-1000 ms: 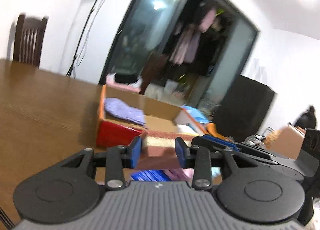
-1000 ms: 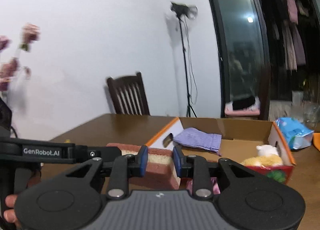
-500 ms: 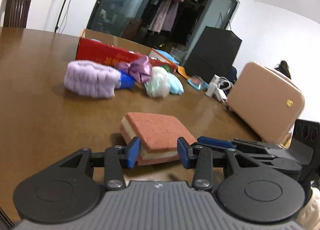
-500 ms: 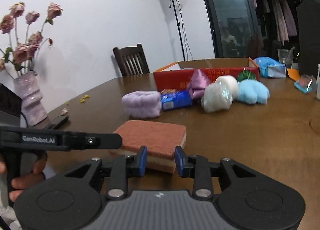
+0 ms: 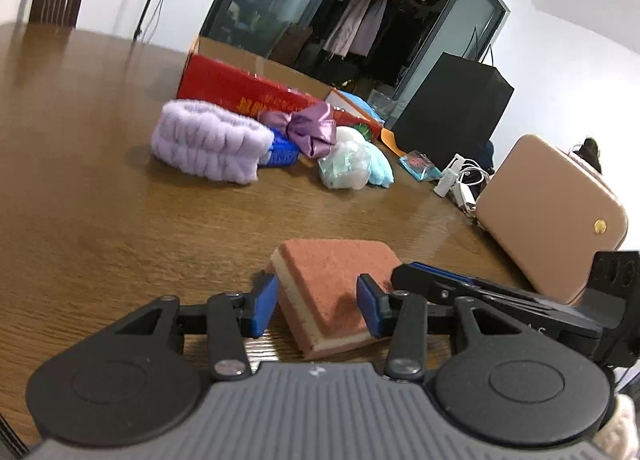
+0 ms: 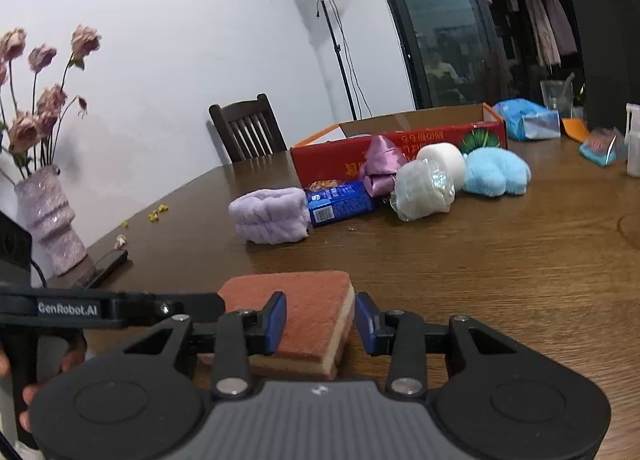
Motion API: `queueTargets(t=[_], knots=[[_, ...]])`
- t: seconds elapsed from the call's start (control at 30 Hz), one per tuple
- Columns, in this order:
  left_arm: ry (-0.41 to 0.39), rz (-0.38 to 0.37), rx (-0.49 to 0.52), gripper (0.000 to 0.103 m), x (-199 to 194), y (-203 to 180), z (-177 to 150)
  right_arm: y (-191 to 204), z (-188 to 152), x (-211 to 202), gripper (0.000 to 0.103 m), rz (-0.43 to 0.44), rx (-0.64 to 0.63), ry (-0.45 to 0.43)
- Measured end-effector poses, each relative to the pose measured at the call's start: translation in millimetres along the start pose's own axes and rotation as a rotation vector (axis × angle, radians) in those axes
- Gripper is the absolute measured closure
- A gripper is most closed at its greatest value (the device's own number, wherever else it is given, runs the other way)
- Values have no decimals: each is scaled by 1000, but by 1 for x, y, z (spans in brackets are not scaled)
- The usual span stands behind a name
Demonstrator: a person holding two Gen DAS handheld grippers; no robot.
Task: Organize soft objects
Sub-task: 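Carry the sponge into the box beside the pouch and open both tools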
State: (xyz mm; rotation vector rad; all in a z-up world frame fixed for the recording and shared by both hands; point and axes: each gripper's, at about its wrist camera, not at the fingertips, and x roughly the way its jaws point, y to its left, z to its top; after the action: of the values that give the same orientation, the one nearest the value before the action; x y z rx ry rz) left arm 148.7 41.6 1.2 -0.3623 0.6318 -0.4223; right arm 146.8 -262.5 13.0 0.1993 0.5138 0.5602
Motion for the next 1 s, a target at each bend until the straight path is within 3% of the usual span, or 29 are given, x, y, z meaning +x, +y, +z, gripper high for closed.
queueTargets(t=[0.2,0.33,0.43,0.63,0.73,0.83,1.0], knots=[[7,-23,1,62,10,-1,9,-11,2,11,73,59,57,1],[-37,-36,24,62,10,-7,36,-13,16,16,73,52,48,-7],[-102,-51,60,62,11,-12,74,-15,43,20,73,52,35,-50],[-210,-65,112,62,35,-12,176,-19,132,54,73,39,-29,-143],[-209,-66,83,62,65,3,226,-29,179,89,73,24,-19,-170],[-161,-31,49,62,106,27,268,-45,214,132,73,27,16,-151],[-54,88,42,62,168,58,290,-71,244,216,73,3,72,-35]])
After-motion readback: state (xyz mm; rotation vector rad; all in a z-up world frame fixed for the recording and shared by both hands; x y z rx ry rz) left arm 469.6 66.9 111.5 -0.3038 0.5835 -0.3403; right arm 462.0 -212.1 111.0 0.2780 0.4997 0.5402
